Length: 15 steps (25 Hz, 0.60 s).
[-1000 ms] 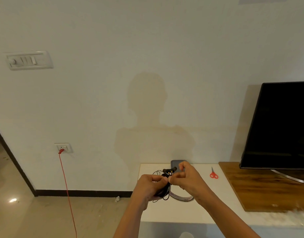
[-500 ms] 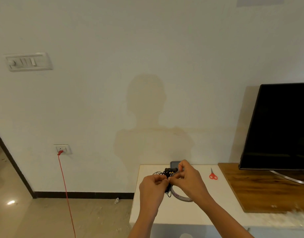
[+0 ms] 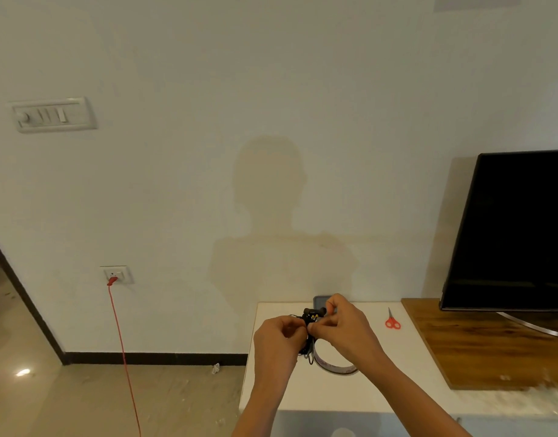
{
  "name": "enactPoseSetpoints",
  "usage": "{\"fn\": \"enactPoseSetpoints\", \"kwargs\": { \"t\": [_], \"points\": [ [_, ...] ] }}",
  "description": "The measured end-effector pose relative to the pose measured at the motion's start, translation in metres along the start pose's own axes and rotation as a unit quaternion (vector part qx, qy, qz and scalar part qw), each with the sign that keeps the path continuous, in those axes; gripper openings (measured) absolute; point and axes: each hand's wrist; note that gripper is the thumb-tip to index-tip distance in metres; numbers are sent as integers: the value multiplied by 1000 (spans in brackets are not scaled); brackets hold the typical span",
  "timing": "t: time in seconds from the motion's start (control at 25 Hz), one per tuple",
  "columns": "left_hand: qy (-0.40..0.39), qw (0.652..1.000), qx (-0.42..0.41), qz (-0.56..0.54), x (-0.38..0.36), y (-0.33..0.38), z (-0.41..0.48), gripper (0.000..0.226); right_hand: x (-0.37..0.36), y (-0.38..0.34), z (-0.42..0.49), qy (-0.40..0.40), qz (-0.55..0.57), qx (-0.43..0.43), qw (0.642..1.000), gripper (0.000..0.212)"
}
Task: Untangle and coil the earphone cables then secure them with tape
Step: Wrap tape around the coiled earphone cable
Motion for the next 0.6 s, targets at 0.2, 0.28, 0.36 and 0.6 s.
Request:
{"fn": "enactPoseSetpoints", "kwargs": {
  "t": [0.2, 0.28, 0.36, 0.6],
  "points": [
    [10, 1000, -6, 24, -5, 3, -2, 16, -1, 0, 1, 7, -24, 1, 1000, 30],
    [-2, 1000, 4, 29, -7, 3, -2, 18, -2, -1, 1, 8, -41, 0, 999, 31],
    [-29, 999, 15, 8, -5, 3, -2, 20, -2, 0, 0, 13, -60, -3, 998, 31],
    [-71, 994, 46, -72, 2, -3, 5, 11, -2, -1, 0, -1, -76, -6, 997, 28]
  ]
}}
Point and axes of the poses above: each hand's wrist, its own z-axis towards the middle knuckle, its own x-axis out of the back of the hand, y = z × x, and after that the axes turned 4 degrees about z, right-handed
